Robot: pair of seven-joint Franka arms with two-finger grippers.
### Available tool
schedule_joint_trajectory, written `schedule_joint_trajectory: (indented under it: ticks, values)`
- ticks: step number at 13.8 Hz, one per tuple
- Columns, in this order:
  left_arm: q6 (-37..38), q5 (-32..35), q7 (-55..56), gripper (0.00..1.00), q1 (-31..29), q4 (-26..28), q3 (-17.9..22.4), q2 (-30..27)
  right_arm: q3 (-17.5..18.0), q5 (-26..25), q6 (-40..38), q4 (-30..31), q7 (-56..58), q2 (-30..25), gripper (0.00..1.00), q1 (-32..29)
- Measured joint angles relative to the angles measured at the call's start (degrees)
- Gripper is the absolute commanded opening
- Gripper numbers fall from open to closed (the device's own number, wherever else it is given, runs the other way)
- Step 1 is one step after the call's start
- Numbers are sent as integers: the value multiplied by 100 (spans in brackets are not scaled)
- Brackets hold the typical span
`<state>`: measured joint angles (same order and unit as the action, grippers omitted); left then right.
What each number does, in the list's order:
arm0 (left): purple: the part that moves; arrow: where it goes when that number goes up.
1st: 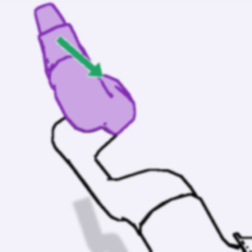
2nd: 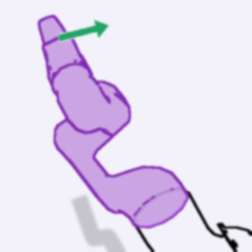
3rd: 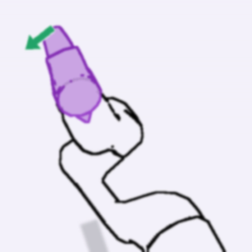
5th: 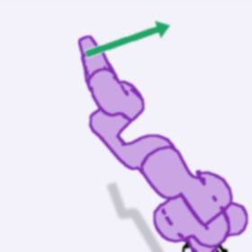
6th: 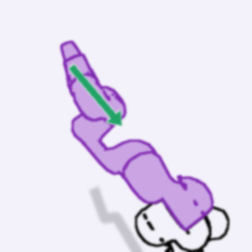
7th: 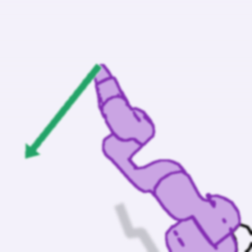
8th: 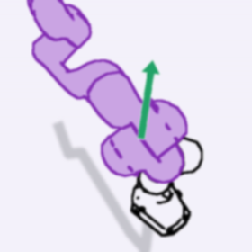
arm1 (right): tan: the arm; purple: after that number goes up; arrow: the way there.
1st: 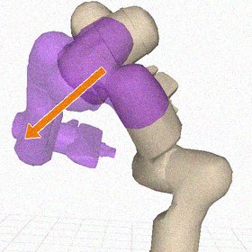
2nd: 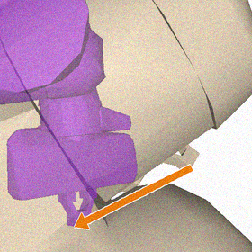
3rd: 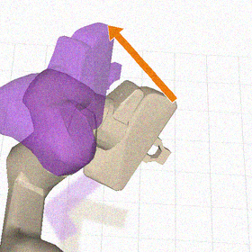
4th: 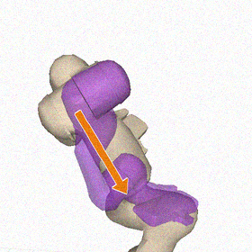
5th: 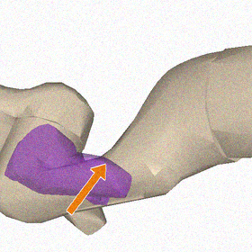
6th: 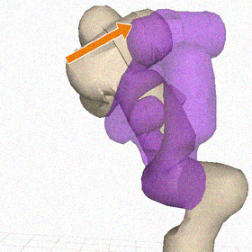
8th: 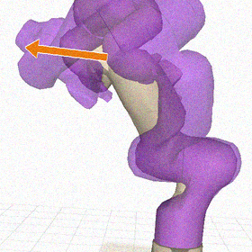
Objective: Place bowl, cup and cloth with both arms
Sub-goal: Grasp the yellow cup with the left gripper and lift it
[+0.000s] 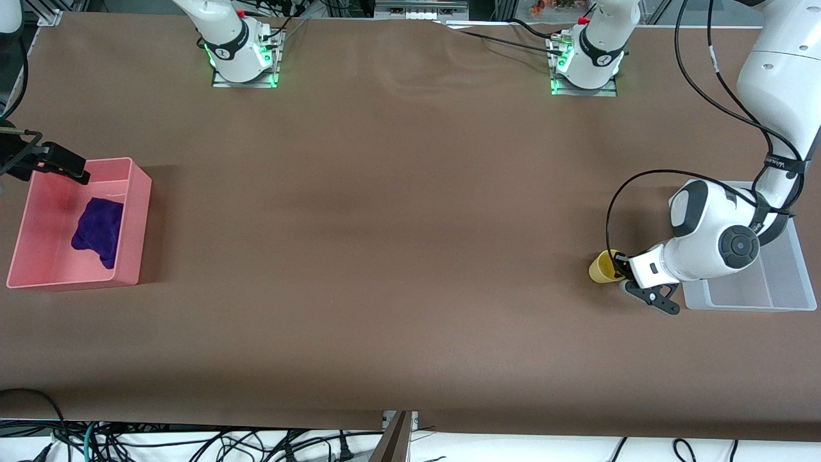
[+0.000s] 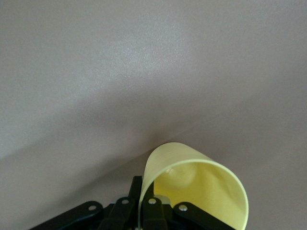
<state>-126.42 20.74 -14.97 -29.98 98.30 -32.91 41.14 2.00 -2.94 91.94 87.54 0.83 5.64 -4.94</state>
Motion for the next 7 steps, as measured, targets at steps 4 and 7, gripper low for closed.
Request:
schedule_joint_trajectory:
  ticks: [4, 7]
  values:
    - [1357, 0, 3, 0, -10, -533, -217, -301, 1, 0, -33, 0, 28, 20, 100, 6]
    - [2629, 0, -156, 0, -44, -1166, -296, -626, 1, 0, -32, 0, 39, 72, 100, 7]
